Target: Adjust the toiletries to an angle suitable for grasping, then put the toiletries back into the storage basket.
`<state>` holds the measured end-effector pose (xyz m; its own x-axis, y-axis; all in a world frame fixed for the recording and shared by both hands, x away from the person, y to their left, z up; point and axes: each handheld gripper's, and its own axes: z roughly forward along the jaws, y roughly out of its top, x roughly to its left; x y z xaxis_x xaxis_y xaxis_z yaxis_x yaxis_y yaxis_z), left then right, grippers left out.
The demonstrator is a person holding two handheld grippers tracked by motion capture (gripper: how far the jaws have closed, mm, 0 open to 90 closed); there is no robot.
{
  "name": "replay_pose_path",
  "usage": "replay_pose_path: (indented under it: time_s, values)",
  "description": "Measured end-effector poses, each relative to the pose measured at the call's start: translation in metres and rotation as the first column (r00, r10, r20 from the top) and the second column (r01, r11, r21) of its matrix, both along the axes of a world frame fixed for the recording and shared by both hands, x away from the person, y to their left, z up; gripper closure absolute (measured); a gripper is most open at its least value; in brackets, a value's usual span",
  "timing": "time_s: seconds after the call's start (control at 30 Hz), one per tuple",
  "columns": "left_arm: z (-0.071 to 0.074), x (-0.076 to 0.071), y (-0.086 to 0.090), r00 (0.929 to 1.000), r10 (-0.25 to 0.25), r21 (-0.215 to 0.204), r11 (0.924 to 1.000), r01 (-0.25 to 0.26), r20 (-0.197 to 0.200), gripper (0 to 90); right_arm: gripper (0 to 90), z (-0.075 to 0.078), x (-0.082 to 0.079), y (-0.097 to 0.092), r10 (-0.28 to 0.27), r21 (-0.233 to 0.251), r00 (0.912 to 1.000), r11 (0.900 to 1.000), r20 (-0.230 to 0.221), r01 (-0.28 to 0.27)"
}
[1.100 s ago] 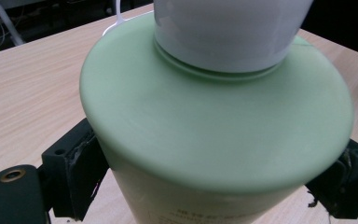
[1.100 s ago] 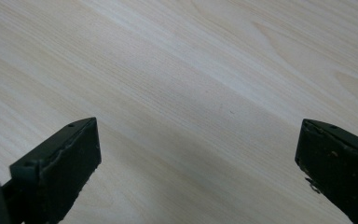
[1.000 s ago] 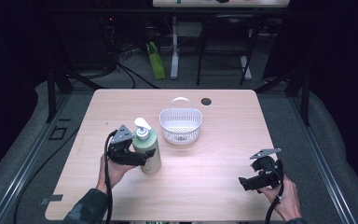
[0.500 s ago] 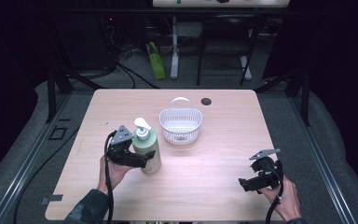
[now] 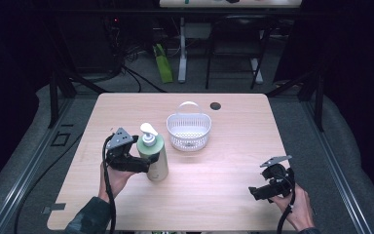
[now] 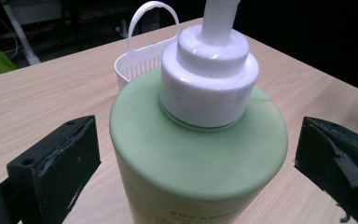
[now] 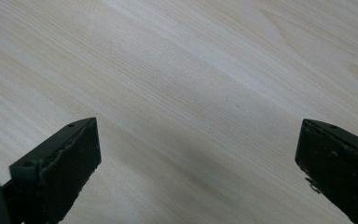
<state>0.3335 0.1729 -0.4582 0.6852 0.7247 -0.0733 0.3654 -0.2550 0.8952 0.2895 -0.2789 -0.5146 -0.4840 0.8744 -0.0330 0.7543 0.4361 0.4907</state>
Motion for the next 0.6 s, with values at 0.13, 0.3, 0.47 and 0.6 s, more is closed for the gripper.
replay_pose_path:
  time_s: [0.13,0.3,0.47,0.6]
  values:
    - [0.003,-0.001,-0.002,0.9999,-0.006,-0.004,1.0,0.006,0.009,0.0,0.0,0.0,0.0,-0.001,0.0,-0.003,1.0,1.0,0.004,0.0]
    - [0.007,-0.003,-0.005,0.9996,-0.011,-0.021,0.9997,0.011,0.025,0.0,0.0,0.0,0.001,0.0,0.002,-0.001,1.0,1.0,0.005,-0.002]
    - [0.01,-0.003,-0.003,0.9993,-0.002,-0.048,0.9989,0.004,0.038,0.0,0.0,-0.001,0.001,0.0,0.009,0.003,0.9999,1.0,-0.006,-0.009]
    - [0.014,-0.002,-0.002,0.9986,0.011,-0.061,0.9981,-0.007,0.051,0.0,0.0,0.0,0.001,0.002,0.01,0.004,0.9999,0.9999,-0.006,-0.01]
